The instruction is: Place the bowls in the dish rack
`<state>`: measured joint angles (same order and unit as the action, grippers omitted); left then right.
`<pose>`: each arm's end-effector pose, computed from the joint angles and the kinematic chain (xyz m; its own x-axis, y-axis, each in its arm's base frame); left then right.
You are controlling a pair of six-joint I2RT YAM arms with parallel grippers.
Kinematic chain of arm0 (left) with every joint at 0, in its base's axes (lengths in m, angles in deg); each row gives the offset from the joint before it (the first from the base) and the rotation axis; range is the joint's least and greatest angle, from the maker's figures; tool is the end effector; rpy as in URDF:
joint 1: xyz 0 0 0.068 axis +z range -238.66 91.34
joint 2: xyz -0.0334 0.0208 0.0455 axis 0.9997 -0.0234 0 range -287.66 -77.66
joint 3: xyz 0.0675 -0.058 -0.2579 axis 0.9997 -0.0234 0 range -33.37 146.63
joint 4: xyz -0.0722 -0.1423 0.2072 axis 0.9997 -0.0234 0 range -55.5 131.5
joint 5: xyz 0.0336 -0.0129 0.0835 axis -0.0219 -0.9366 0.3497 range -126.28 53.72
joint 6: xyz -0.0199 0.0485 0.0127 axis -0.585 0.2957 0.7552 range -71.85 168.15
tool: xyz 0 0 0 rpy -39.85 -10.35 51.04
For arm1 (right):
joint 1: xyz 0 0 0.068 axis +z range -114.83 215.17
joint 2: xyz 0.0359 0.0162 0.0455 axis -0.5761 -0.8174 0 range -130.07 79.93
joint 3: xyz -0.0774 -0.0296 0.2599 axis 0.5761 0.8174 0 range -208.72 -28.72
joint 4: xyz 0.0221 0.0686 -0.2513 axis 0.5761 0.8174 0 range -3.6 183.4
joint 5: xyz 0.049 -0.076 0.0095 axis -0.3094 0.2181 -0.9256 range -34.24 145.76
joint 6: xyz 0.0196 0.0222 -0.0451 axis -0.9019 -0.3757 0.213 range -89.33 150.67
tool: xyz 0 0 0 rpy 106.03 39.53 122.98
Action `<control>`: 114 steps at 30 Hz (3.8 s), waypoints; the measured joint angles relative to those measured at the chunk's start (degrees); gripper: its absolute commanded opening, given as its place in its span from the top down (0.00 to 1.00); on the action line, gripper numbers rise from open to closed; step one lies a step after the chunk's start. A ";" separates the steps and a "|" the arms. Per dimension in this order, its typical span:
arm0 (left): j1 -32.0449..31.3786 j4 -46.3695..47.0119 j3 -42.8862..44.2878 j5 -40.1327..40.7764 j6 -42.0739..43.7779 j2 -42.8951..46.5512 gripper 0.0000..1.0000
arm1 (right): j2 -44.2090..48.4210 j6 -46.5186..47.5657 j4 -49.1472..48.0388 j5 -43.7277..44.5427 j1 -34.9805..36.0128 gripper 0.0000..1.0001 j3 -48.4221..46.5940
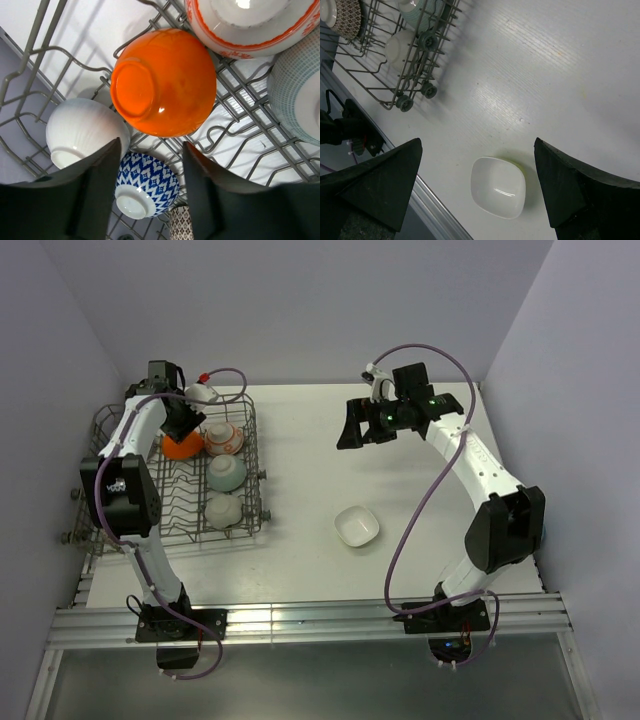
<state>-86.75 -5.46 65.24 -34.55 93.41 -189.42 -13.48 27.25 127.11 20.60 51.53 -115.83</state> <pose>0.4245 0.0152 0.2664 -0.6443 0.6889 -0.3322 0.5815 0.7234 0.3724 0.3359 0.1200 0.3344 -0.7368 -0.1654 -0.6556 -0.5641 0.6849 0.4611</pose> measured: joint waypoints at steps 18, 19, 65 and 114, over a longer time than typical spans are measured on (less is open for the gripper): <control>2.01 0.35 -7.58 -3.15 -4.02 -0.61 0.63 | 2.12 1.68 1.36 -0.20 -2.19 0.02 0.46; 2.01 0.35 -7.82 -3.30 -4.09 -0.61 0.63 | 2.12 1.77 1.44 -0.20 -2.32 0.02 0.55; -0.24 -4.79 0.76 -35.28 -20.96 19.30 0.00 | 8.20 50.03 21.62 33.40 -49.51 0.16 23.65; 19.19 17.75 -8.20 -54.07 -58.23 24.37 0.01 | 12.22 45.90 14.40 24.81 -6.86 1.00 6.19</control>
<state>-67.56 12.29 57.04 -88.62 35.18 -165.05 -1.26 73.15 141.51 45.41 44.67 -109.64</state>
